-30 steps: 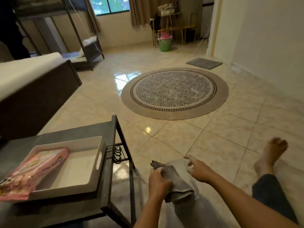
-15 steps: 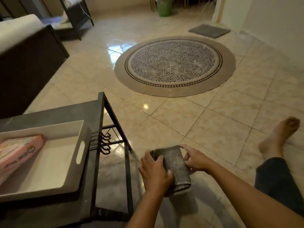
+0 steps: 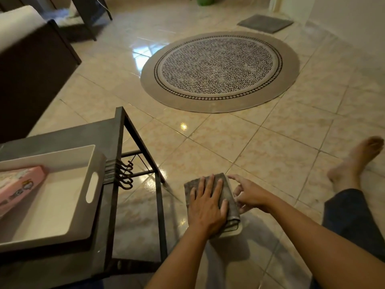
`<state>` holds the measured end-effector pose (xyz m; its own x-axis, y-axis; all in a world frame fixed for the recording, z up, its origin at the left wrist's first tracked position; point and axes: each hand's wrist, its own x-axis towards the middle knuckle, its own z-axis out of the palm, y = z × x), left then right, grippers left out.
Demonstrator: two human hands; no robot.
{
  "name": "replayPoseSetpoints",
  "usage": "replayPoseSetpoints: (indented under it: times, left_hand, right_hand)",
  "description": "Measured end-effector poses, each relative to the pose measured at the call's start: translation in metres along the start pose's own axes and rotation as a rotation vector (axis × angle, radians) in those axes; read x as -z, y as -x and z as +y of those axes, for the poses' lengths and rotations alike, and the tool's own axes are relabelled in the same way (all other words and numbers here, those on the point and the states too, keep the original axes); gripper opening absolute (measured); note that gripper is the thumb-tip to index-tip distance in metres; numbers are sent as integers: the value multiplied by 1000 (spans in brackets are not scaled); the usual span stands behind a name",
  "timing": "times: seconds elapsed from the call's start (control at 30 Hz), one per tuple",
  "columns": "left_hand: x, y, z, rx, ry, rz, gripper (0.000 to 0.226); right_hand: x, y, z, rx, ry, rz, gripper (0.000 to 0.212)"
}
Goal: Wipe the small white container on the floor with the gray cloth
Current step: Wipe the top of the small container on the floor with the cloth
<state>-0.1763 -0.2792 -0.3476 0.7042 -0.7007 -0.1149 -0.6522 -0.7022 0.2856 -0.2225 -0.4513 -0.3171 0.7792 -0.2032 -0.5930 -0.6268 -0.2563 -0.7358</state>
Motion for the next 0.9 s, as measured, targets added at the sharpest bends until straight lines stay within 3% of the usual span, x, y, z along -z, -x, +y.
replayPoseSetpoints:
  times: [0.37, 0.53, 0.67, 0.83, 0.9]
  left_hand:
    - [-3, 0, 2, 78, -21, -9, 68]
    - [-5, -4, 12, 5, -43, -6, 64]
    - [-7, -3, -2, 102, -24, 0, 65]
    - [-13, -3, 17, 30, -27, -15, 62]
    - [-8, -10, 10, 91, -23, -4, 61]
  right_hand:
    - [-6, 1, 1, 6, -75, 17, 85]
    - [-4, 3, 0, -8, -93, -9, 86]
    - [-6, 3, 2, -20, -119, -1, 85]
    - [-3, 1, 0, -33, -127, -47, 88]
    - [-4, 0, 0, -40, -132, -56, 87]
